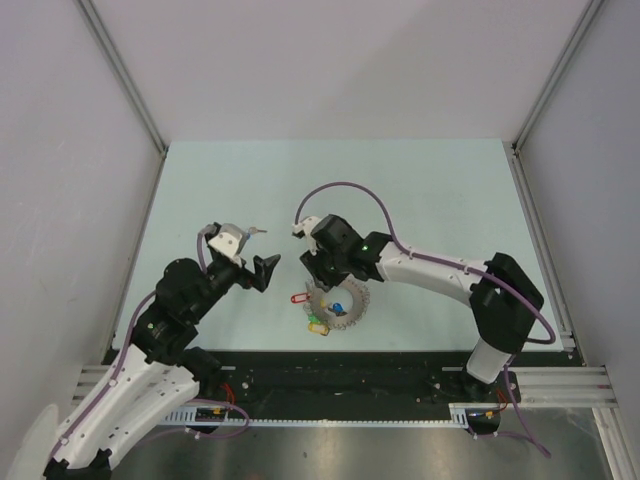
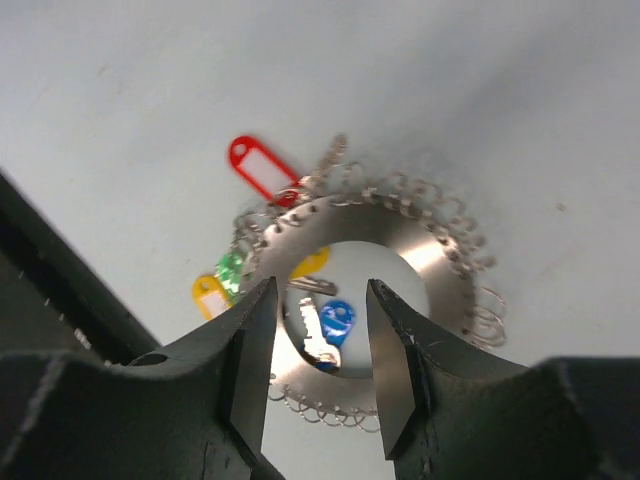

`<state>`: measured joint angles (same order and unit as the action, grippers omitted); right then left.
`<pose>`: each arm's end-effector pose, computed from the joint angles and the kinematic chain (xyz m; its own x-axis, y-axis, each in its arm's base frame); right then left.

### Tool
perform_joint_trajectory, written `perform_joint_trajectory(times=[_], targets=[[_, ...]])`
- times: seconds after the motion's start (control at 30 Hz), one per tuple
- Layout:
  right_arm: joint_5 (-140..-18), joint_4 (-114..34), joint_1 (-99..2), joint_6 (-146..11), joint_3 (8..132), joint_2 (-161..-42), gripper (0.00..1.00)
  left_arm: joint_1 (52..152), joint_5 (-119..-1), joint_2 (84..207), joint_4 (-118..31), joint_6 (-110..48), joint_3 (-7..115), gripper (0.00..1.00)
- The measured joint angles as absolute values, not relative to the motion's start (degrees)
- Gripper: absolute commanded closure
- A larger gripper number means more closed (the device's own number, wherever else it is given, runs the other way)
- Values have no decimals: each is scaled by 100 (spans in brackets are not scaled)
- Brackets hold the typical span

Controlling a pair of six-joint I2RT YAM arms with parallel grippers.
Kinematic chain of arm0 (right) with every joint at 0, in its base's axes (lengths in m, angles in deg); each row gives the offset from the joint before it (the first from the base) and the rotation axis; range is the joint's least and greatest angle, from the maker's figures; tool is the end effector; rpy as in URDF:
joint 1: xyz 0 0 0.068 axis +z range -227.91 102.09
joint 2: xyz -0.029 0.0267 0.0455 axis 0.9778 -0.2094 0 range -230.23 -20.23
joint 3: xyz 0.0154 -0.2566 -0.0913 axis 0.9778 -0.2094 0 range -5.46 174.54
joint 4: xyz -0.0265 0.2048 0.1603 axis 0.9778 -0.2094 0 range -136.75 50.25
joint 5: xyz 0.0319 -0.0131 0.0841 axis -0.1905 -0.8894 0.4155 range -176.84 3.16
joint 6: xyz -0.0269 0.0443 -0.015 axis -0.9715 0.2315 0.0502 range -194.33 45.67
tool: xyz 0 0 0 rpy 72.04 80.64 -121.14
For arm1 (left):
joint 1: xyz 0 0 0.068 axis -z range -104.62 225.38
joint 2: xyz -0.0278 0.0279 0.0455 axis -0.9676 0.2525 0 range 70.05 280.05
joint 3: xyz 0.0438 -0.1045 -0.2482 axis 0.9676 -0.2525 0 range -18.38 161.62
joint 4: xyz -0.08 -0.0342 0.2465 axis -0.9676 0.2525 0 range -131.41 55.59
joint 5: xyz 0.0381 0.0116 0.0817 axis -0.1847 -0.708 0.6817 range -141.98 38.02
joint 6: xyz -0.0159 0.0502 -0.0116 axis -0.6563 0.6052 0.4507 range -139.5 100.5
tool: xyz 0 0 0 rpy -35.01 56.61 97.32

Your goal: Put the keys on the keyring

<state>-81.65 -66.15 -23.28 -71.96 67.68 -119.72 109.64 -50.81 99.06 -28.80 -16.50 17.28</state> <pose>0.2150 0.3084 0.2318 -0.4951 -0.6265 -0.6019 -0.8241 0.5582 0.0969 0.1115 -0.0750 0.3181 -0.0570 0.1022 -0.9931 0.5500 0.8334 0.0542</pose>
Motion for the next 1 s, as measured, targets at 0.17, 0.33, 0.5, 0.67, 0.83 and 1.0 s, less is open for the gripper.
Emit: perform_joint_trajectory(times=[0.17, 0.33, 0.5, 0.67, 0.83, 1.0], targets=[[-9280, -6254, -2335, -6258, 6132, -11517, 55, 10931, -5085, 9974, -2874, -1652, 1728, 9], [-10018, -6055, -2367, -5460, 5560, -11465, 55, 10931, -5087, 9976, -2872, -1652, 1728, 9], [-10257, -5826, -2402, -5137, 5464, -11532, 59, 10931, -5087, 9976, -2874, -1652, 1728, 9], [-10139, -5434, -2396, -5082, 5444, -11598, 65, 10929, -5087, 9978, -2872, -1652, 1726, 9], [-9793, -4881, -2356, -5117, 5442, -11764, 69, 10896, -5087, 10000, -2872, -1654, 1726, 9], [-9516, -4440, -2319, -5071, 5442, -12068, 69, 10894, -5087, 10011, -2865, -1654, 1726, 9]])
